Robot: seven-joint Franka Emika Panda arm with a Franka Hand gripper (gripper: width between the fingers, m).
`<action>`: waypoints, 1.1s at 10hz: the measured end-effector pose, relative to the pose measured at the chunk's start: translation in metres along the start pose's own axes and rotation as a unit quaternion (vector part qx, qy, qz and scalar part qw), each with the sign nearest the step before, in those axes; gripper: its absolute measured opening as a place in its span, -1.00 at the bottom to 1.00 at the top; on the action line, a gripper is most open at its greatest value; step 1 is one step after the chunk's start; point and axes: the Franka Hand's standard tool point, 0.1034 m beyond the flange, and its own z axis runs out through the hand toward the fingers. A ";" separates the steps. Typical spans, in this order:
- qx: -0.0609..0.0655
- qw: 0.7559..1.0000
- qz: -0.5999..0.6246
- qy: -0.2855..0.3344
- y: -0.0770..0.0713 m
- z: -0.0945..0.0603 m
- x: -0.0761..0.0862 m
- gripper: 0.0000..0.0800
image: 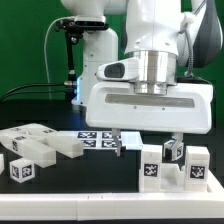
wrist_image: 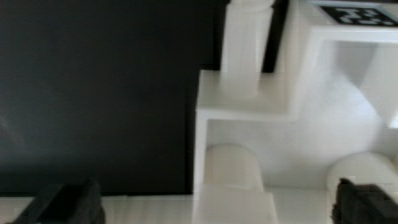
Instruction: Assemble chair
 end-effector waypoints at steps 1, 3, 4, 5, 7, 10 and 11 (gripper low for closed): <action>-0.001 1.000 0.001 0.001 0.002 0.002 0.001 0.62; -0.005 1.000 0.018 0.003 0.000 0.020 0.011 0.62; -0.008 1.000 0.013 0.012 -0.002 0.029 0.011 0.62; -0.011 1.000 0.010 0.015 -0.004 0.036 0.008 0.62; -0.015 1.000 0.007 0.015 -0.005 0.044 0.001 0.62; -0.016 1.000 0.010 0.014 -0.004 0.045 -0.001 0.62; -0.016 1.000 0.010 0.014 -0.003 0.045 -0.001 0.37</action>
Offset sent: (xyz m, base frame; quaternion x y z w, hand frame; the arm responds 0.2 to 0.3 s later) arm 0.0197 0.0187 -0.0351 0.0327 0.0341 0.0280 0.9985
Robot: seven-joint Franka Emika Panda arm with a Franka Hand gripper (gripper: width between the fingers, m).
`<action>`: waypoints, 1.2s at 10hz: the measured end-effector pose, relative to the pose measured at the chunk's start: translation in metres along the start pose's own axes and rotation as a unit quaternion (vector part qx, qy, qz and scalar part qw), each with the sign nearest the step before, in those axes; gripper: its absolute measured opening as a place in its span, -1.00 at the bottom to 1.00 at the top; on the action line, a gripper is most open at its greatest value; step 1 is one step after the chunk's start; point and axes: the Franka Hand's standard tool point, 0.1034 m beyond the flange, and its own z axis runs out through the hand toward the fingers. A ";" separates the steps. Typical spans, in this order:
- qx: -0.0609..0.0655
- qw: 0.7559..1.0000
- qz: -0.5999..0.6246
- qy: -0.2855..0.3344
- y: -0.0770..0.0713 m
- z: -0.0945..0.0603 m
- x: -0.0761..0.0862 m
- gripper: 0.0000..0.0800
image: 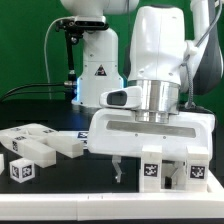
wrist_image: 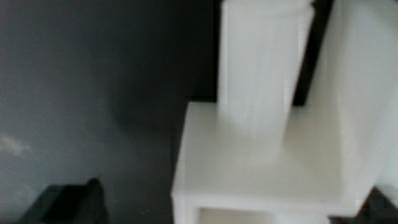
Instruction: Assemble chair
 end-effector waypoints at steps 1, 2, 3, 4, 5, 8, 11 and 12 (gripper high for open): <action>0.000 1.000 0.000 0.000 0.000 0.000 0.000 0.37; 0.000 1.000 0.000 0.000 0.000 0.000 0.000 -0.09; 0.000 1.000 0.000 0.000 0.000 0.000 0.000 -0.42; -0.002 1.000 0.002 0.001 0.004 0.000 0.001 -0.42; -0.004 1.000 0.003 0.001 0.007 0.000 0.002 -0.83; -0.004 1.000 -0.012 0.003 0.011 -0.004 0.004 -0.90; 0.013 1.000 -0.022 -0.013 0.054 -0.047 0.007 -0.93; 0.026 0.999 -0.015 -0.028 0.058 -0.060 0.008 -0.93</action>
Offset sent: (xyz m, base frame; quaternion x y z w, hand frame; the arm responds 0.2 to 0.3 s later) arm 0.0000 0.0000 0.0000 0.0000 0.0000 0.0000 1.0000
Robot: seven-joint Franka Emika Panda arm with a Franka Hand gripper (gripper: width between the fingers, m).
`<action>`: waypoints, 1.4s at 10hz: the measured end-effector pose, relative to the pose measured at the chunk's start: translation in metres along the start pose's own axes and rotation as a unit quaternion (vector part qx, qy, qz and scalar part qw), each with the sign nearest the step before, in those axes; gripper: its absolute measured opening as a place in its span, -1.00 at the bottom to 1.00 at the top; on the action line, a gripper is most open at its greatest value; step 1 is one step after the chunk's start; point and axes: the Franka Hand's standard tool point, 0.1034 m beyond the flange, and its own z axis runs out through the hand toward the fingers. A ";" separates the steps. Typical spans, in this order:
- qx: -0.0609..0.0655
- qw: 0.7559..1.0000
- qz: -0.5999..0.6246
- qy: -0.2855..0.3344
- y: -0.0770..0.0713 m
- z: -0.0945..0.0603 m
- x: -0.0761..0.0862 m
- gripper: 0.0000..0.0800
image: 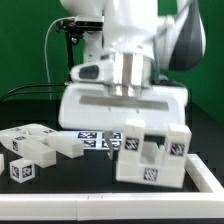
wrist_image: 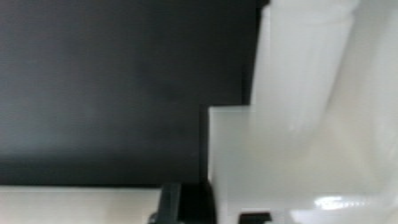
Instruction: Assemble chair
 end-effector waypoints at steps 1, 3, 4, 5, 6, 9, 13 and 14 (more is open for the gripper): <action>0.019 0.999 0.011 -0.035 -0.004 -0.010 0.000 -0.93; 0.022 0.998 0.014 -0.056 -0.005 -0.012 0.011 -0.93; 0.025 0.997 0.016 -0.075 -0.006 -0.010 0.004 -0.93; 0.034 0.991 0.018 -0.131 -0.010 -0.010 -0.003 -0.93; 0.036 0.983 0.030 -0.175 -0.013 -0.010 -0.001 -0.93; 0.049 0.954 0.030 -0.295 -0.013 -0.018 0.011 -0.93; 0.046 0.899 0.018 -0.434 -0.011 -0.017 -0.005 -0.93; 0.038 0.878 0.001 -0.477 -0.016 -0.012 -0.005 -0.93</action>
Offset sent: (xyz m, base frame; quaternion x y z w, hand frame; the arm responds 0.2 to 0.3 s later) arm 0.0000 0.0000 0.0000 0.0000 0.0000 0.0000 1.0000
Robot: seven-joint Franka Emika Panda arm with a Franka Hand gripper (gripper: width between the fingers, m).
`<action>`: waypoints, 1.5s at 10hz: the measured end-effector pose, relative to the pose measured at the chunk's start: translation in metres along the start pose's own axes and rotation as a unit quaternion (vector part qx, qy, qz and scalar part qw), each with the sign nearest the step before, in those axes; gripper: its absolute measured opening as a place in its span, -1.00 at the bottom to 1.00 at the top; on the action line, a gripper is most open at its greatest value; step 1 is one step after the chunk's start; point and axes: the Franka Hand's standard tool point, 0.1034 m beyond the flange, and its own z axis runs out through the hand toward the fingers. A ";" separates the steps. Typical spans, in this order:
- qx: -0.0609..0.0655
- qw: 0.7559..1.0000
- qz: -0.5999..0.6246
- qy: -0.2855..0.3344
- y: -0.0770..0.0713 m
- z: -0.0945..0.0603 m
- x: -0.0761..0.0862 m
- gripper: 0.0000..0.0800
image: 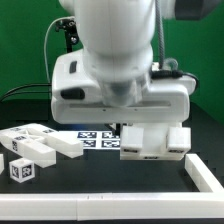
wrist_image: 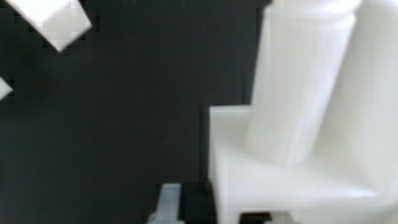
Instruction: Assemble chair
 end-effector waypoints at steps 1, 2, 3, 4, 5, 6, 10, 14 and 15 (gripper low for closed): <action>-0.010 1.000 -0.008 -0.020 -0.005 0.001 0.005 -0.93; -0.012 0.997 -0.012 -0.070 -0.009 0.007 -0.001 -0.93; -0.012 0.995 -0.016 -0.100 -0.008 0.012 0.001 -0.93; -0.013 0.995 -0.011 -0.100 -0.007 0.013 0.005 -0.93; -0.012 0.995 -0.010 -0.099 -0.006 0.012 0.005 -0.93; -0.012 0.995 -0.007 -0.100 -0.006 0.013 0.005 -0.93; -0.033 0.985 0.085 -0.147 -0.009 0.023 0.009 -0.93; -0.035 0.987 0.058 -0.143 -0.007 0.022 0.011 -0.93; -0.034 0.987 0.063 -0.142 -0.009 0.022 0.011 -0.93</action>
Offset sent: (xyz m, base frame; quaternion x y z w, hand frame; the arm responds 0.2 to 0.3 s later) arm 0.0000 0.0000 0.0000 0.0000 -0.0650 0.0000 0.9979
